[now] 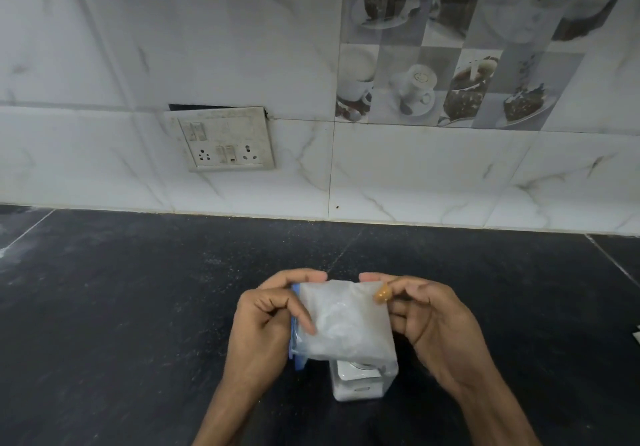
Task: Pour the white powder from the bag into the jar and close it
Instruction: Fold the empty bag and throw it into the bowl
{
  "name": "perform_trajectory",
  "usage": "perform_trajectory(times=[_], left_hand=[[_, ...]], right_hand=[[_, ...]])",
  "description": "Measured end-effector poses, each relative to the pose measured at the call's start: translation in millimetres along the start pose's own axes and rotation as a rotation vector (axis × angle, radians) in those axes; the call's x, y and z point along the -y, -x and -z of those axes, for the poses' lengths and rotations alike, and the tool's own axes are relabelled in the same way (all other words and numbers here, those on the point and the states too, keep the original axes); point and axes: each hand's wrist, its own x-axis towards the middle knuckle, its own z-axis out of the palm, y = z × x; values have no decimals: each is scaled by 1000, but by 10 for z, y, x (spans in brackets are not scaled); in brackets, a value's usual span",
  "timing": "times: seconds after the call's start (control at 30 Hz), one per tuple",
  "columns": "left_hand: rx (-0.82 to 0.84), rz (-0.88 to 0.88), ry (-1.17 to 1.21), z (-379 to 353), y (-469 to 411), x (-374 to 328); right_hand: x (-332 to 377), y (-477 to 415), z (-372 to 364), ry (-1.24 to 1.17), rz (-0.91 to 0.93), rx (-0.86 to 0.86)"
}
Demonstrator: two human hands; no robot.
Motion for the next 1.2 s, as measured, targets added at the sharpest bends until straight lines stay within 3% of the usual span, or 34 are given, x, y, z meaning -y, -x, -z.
perform_trajectory(times=[0.13, 0.3, 0.37, 0.57, 0.77, 1.0, 1.2], left_hand=[[-72, -17, 39, 36, 26, 71], [36, 186, 350, 76, 75, 131], [87, 187, 264, 116, 128, 156], [-65, 209, 84, 281, 174, 291], [-133, 326, 172, 338, 307, 507], [-164, 316, 53, 624, 803, 510], [-474, 357, -61, 819, 1586, 680]], right_hand=[[-71, 50, -52, 251, -46, 110], [-122, 36, -218, 341, 48, -63], [-159, 35, -271, 313, 73, -101], [-355, -12, -460, 295, 96, -225], [-656, 91, -626, 372, 143, -343], [-806, 637, -585, 379, 132, -335], [-1122, 1077, -800, 335, 9, -186]])
